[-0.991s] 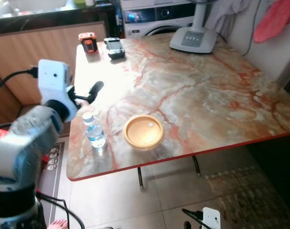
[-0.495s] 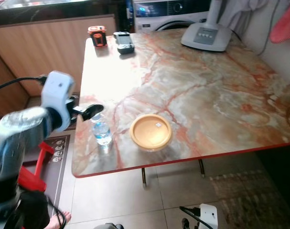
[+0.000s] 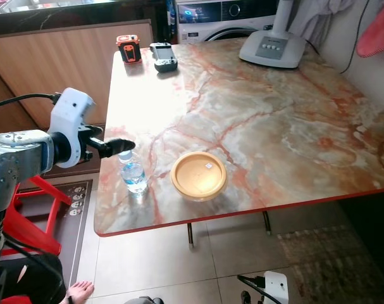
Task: Restocking fridge
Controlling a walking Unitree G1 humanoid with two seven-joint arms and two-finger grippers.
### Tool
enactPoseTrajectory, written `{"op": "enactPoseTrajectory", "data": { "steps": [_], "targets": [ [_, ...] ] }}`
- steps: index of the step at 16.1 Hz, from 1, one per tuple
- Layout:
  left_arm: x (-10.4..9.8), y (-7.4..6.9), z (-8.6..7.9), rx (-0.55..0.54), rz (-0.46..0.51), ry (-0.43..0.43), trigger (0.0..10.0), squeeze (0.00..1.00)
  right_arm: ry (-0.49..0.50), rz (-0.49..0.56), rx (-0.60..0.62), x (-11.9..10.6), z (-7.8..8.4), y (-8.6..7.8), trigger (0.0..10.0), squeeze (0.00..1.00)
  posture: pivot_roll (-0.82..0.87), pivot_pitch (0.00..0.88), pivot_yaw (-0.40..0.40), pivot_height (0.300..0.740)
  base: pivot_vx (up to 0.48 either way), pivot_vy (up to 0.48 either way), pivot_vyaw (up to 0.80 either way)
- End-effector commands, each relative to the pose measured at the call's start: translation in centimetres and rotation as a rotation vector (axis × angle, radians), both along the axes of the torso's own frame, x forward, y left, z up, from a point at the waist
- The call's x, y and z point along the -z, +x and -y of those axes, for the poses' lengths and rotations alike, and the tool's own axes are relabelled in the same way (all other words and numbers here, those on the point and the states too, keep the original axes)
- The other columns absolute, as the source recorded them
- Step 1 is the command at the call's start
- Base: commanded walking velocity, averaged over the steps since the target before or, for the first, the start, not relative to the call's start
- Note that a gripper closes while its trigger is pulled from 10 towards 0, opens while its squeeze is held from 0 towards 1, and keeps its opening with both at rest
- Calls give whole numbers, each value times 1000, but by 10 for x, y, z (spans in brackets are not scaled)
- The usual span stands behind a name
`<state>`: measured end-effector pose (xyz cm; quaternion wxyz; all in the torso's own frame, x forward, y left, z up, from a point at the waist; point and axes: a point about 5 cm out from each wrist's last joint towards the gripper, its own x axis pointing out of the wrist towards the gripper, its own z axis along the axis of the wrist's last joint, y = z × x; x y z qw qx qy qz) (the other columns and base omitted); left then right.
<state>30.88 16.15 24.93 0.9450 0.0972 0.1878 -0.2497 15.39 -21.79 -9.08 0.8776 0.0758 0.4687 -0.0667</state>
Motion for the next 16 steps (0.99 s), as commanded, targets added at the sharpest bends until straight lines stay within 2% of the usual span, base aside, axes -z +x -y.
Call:
{"op": "enactPoseTrajectory", "data": {
  "steps": [1, 7, 8, 9, 10, 11, 12, 13, 14, 16],
  "targets": [
    [3, 1, 1, 35, -12, 8, 10000, 0, 1, -22, -4, 2, 0, -6, 10000, 0, 241, 54, 37, 740, 0, 0, 0],
    [15, 8, 0, 61, -42, 7, 10000, 0, 2, -23, -14, 2, 0, -6, 10000, 0, 222, 41, 41, 740, 0, 0, 0],
    [17, 9, 0, 60, -44, 4, 8510, 0, 3, -23, -12, 2, 0, -6, 10000, 0, 215, 36, 42, 740, 0, 0, 0],
    [18, 9, 0, 60, -46, 1, 3882, 0, 2, -23, -12, 2, 0, -6, 10000, 0, 216, 35, 39, 740, 0, 0, 0],
    [19, 9, 0, 62, -46, -1, 1373, 0, 1, -24, -13, 2, 0, -6, 10000, 0, 215, 34, 37, 740, 0, 0, 0],
    [20, 9, 1, 68, -45, -4, 0, 0, 0, -25, -14, 2, 0, -6, 10000, 0, 216, 35, 36, 740, 0, 0, 0],
    [20, 10, 1, 68, -44, -4, 0, 0, -2, -27, -20, 2, 0, -6, 10000, 0, 217, 34, 36, 740, 0, 0, 0],
    [21, 10, 1, 69, -45, -7, 2314, 0, -4, -30, -26, 2, 1, -6, 10000, 0, 216, 34, 35, 740, 0, 0, 0],
    [21, 9, 2, 80, -49, -14, 10000, 0, -3, -30, -27, 2, 0, -6, 10000, 0, 216, 34, 35, 740, 0, 0, 0],
    [22, 10, 2, 80, -50, -14, 10000, 0, 1, -28, -23, 2, 0, -5, 10000, 0, 214, 32, 38, 740, 0, 0, 0]
  ]
}}
